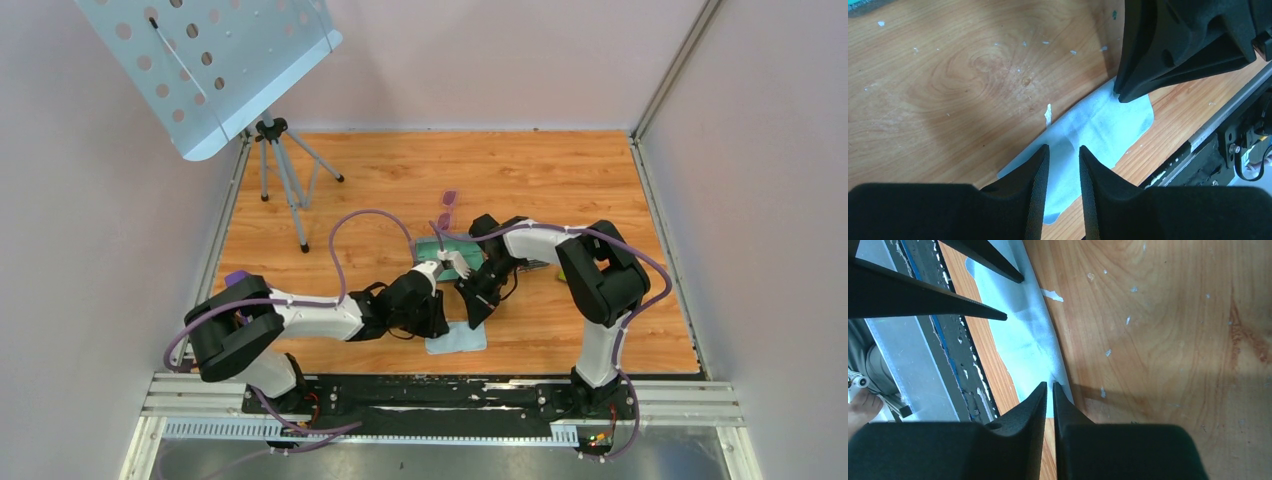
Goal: Organize the sunglasses
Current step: Fold the glasses cleaning cloth at the center of the board, then pick up the glasses cleaning cloth from the center of the board.
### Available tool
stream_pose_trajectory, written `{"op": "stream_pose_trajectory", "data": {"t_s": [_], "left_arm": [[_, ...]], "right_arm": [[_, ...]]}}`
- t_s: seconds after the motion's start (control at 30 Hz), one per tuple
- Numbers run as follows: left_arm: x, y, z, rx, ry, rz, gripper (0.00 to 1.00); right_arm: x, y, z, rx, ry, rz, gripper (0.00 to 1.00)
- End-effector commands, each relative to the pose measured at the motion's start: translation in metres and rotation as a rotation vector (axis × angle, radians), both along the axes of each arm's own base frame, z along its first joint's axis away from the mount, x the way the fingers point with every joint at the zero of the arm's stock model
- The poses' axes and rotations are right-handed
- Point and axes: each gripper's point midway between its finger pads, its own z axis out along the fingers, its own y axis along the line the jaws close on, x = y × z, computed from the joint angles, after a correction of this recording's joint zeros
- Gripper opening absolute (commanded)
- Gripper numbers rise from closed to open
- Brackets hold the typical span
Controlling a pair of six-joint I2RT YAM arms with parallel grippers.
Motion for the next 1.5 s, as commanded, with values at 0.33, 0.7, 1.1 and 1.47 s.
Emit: {"op": "stream_pose_trajectory", "data": {"t_s": [0.33,0.7,1.1,1.47], "left_arm": [[0.024,0.05,0.059,0.216,-0.284,-0.099,0.37],[0.017,0.049,0.012,0.305,-0.131,-0.216,0.39],[0.003,0.031,-0.001,0.184,-0.045,-0.341,0.36],[0.004,0.031,-0.012,0.221,-0.014,-0.342,0.31]], "right_arm": [[0.004,0.004,0.015,0.059,-0.059,0.014,0.14],[0.002,0.002,0.01,0.049,-0.044,0.018,0.14],[0.003,0.003,0.003,0.043,-0.032,0.017,0.14],[0.003,0.002,0.002,0.041,-0.031,0.019,0.14]]}}
